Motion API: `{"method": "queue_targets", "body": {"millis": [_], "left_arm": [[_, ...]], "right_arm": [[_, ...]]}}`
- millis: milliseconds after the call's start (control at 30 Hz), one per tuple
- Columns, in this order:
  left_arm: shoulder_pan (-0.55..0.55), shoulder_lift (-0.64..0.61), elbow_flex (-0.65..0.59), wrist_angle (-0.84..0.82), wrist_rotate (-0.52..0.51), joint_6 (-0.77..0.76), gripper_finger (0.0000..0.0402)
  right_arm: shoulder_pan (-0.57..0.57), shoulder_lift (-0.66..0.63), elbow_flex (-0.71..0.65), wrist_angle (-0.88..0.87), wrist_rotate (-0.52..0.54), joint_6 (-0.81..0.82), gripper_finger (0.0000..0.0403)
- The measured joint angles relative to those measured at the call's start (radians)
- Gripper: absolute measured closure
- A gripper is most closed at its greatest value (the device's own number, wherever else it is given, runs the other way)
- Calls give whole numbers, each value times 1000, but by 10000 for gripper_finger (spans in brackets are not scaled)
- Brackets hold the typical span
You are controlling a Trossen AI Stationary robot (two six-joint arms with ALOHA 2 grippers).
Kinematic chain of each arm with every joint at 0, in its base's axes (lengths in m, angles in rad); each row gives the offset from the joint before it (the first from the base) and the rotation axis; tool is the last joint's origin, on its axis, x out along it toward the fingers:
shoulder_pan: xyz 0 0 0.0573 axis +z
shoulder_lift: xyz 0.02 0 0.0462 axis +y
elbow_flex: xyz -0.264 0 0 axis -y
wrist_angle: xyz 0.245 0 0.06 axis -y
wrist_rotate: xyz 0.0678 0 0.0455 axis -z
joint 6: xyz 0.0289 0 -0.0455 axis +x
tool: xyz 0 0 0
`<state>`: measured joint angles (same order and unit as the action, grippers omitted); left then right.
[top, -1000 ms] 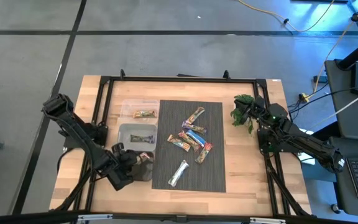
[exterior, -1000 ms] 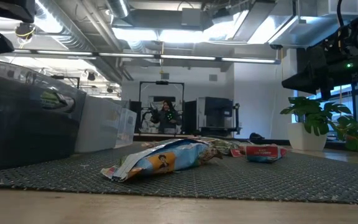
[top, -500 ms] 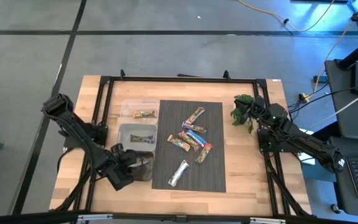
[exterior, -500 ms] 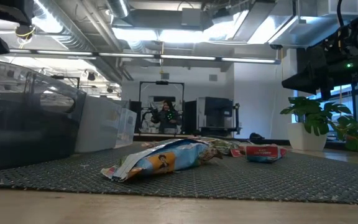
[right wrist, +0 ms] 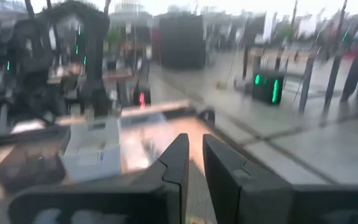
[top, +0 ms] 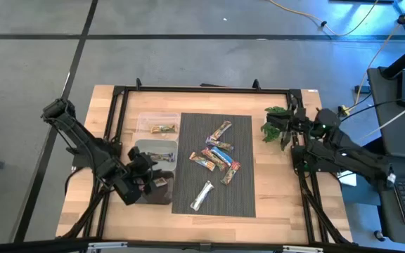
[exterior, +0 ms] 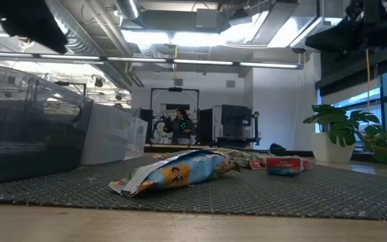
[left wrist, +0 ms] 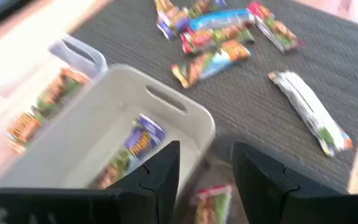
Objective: Pick and place Granola Bars by type
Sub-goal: Put the yellow granola bar into the transparent bin
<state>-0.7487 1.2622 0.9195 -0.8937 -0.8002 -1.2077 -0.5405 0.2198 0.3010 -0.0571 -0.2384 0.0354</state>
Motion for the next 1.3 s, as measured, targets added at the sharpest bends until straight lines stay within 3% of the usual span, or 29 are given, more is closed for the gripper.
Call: {"method": "queue_targets", "body": {"millis": [133,367,533,700,800,967,1067,1300], "left_arm": [[73,-17,-1,0,-67,75,263],[238,-71,-70,131,-88,229,263],[394,-85,-148,442,53,542,263],[549,-86,-202,749,341,902,263],[611,-86,-222,801,438,957,263],[660,-86,-280,863,447,951,263],[666,-86,-347,1040,473,965,263],[713,-87,-495,1429,645,1074,263]], "right_arm": [[29,184,92,-96,0,-101,351],[39,594,187,71,1,-214,351],[39,864,338,103,1,-324,351],[39,1080,485,99,2,-436,351],[39,1174,554,97,2,-437,351],[39,1283,631,98,25,-437,351],[39,1325,662,91,45,-415,351],[39,1364,673,74,23,-430,334]]}}
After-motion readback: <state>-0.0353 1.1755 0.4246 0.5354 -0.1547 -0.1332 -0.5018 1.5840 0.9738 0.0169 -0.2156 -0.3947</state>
